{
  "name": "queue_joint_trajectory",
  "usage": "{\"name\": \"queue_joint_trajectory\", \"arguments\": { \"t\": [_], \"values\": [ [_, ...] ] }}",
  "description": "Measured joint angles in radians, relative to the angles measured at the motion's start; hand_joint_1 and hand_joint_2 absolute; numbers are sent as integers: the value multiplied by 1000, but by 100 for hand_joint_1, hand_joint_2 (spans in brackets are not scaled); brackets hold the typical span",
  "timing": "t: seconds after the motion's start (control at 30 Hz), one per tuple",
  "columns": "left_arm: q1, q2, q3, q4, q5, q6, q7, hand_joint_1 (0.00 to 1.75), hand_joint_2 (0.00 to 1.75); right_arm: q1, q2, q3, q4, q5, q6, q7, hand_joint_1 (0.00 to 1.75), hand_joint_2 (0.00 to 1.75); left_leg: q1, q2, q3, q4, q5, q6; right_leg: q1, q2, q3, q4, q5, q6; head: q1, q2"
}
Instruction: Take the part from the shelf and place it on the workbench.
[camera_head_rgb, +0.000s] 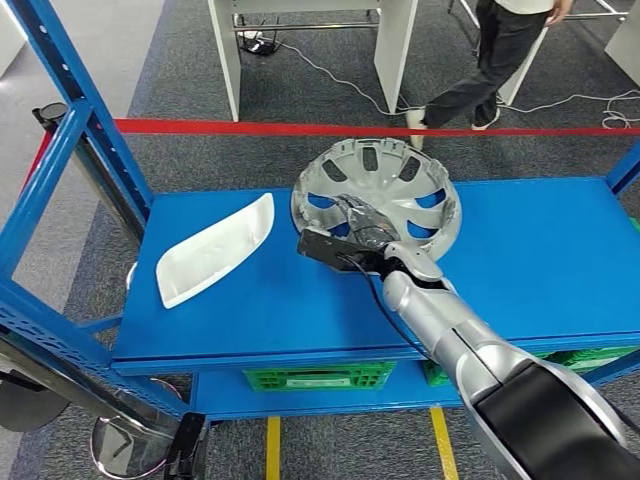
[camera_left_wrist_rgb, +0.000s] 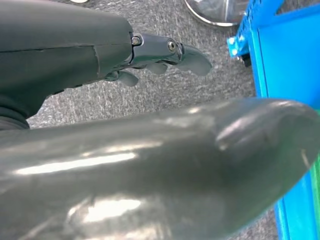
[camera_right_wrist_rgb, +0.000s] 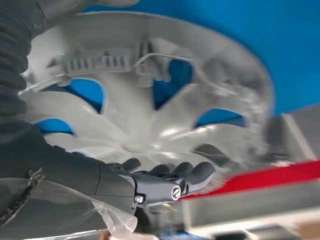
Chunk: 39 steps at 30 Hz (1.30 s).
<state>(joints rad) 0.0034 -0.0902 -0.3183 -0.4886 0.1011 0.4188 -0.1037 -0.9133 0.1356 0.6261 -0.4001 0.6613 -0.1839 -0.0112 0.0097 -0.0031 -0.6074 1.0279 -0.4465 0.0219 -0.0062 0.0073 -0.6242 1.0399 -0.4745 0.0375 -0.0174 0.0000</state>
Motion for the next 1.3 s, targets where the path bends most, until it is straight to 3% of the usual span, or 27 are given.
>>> {"name": "queue_joint_trajectory", "arguments": {
  "t": [0.1,0.13,0.17,0.2,0.3,0.37,0.43,0.5,0.53,0.6,0.67,0.7,0.73,0.8,0.83,0.87,0.97,1.03,1.07,1.13,1.17,1.2,1.23,1.3],
  "values": [
    [12,0,12,-16,-4,7,5,0,0,2,-26,-1,11,0,14,24,0,175,1,0,0,-2,1,13,-2,-1,-87,178,-84,10,3,0],
    [16,0,15,-20,-6,7,7,0,0,4,-33,-1,15,2,20,29,0,175,0,0,1,-2,0,14,-2,-1,-117,236,-102,12,3,0],
    [20,0,18,-23,-9,8,10,0,0,6,-39,-2,20,4,25,34,0,175,-1,0,1,-2,0,14,-2,-1,-132,263,-103,12,4,0],
    [24,0,21,-28,-13,9,12,0,0,7,-44,-2,23,9,30,41,0,175,-1,0,1,-2,0,14,-2,-1,-127,248,-84,11,4,0],
    [28,-1,30,-40,-22,13,18,0,0,4,-54,-3,31,26,42,59,0,175,-3,0,3,1,-4,8,-1,-3,-29,52,7,4,4,0],
    [29,-2,35,-47,-27,15,23,0,0,3,-56,-2,35,37,52,70,0,175,-7,0,-1,4,-5,1,1,-3,12,-20,22,-1,3,0],
    [33,-3,39,-52,-34,17,29,0,0,5,-58,-2,39,48,61,79,0,175,-7,1,-3,5,-4,-7,2,-2,16,-24,20,-9,2,0],
    [36,-4,42,-57,-38,18,32,0,0,5,-60,-2,42,55,65,84,0,175,-6,1,-10,25,-22,-17,-1,-3,18,-29,23,-20,2,0],
    [36,-4,43,-59,-39,18,33,0,0,4,-60,-2,42,57,67,86,0,175,-5,1,-24,61,-46,-22,-3,-3,19,-31,24,-25,0,0],
    [38,-4,45,-61,-40,18,34,0,0,5,-60,-2,45,59,69,91,0,175,-3,1,-77,183,-108,-29,-4,-4,20,-31,24,-31,-1,0],
    [41,-4,46,-62,-41,18,36,0,0,6,-60,-2,49,60,72,93,0,175,-2,1,-120,279,-134,-33,-3,-3,21,-31,23,-31,-1,0],
    [42,-4,47,-63,-42,18,37,0,0,6,-60,-2,50,60,73,94,0,175,-2,1,-119,278,-120,-33,-3,-2,22,-30,23,-31,-1,0],
    [43,-4,49,-64,-44,18,37,0,0,6,-60,-2,51,61,75,93,0,175,-1,1,-99,236,-88,-32,-3,-1,25,-30,22,-31,-1,0],
    [43,-4,53,-66,-47,18,39,0,0,5,-60,-2,52,63,76,94,0,175,-1,1,-36,102,-20,-27,-1,0,28,-29,20,-28,-1,0],
    [42,-4,54,-67,-49,18,39,0,0,5,-60,-2,53,64,77,94,0,175,-2,0,-12,48,-5,-24,0,1,27,-28,20,-25,-1,0],
    [42,-4,56,-69,-50,18,41,0,0,5,-60,-2,54,65,77,94,0,175,-4,0,0,18,-1,-20,2,2,25,-28,20,-21,0,0],
    [44,-5,58,-72,-51,18,42,0,0,4,-60,-2,55,66,78,94,0,175,-5,0,3,2,-4,-4,1,2,19,-29,21,-5,1,0],
    [44,-7,59,-74,-53,17,42,0,0,4,-61,-2,56,67,78,94,0,175,-2,1,6,-6,2,8,0,1,-3,12,-7,4,3,0],
    [44,-7,59,-74,-54,17,42,0,0,5,-62,-2,57,67,80,94,12,175,-1,1,7,-8,3,12,-1,0,-30,65,-36,8,4,0],
    [44,-8,60,-76,-56,14,43,0,0,8,-63,-2,59,68,89,94,99,175,-2,2,5,-8,3,16,-1,0,-96,202,-95,14,6,0],
    [44,-8,60,-76,-58,13,44,0,0,10,-64,-2,61,69,97,93,143,175,-2,2,5,-8,3,17,-2,0,-118,248,-107,16,6,0],
    [45,-8,61,-76,-59,12,45,0,0,11,-64,-2,62,69,106,91,175,175,-3,2,5,-8,3,17,-2,0,-122,256,-99,16,6,0],
    [44,-8,62,-76,-60,10,45,0,0,11,-64,-2,63,70,116,89,175,175,-3,1,6,-8,3,17,-3,-1,-105,223,-73,15,6,0],
    [44,-9,63,-76,-65,6,46,0,0,8,-64,-1,64,73,133,80,175,175,-4,1,9,-7,1,14,-3,-3,-33,83,-8,9,6,0]
  ]
}}
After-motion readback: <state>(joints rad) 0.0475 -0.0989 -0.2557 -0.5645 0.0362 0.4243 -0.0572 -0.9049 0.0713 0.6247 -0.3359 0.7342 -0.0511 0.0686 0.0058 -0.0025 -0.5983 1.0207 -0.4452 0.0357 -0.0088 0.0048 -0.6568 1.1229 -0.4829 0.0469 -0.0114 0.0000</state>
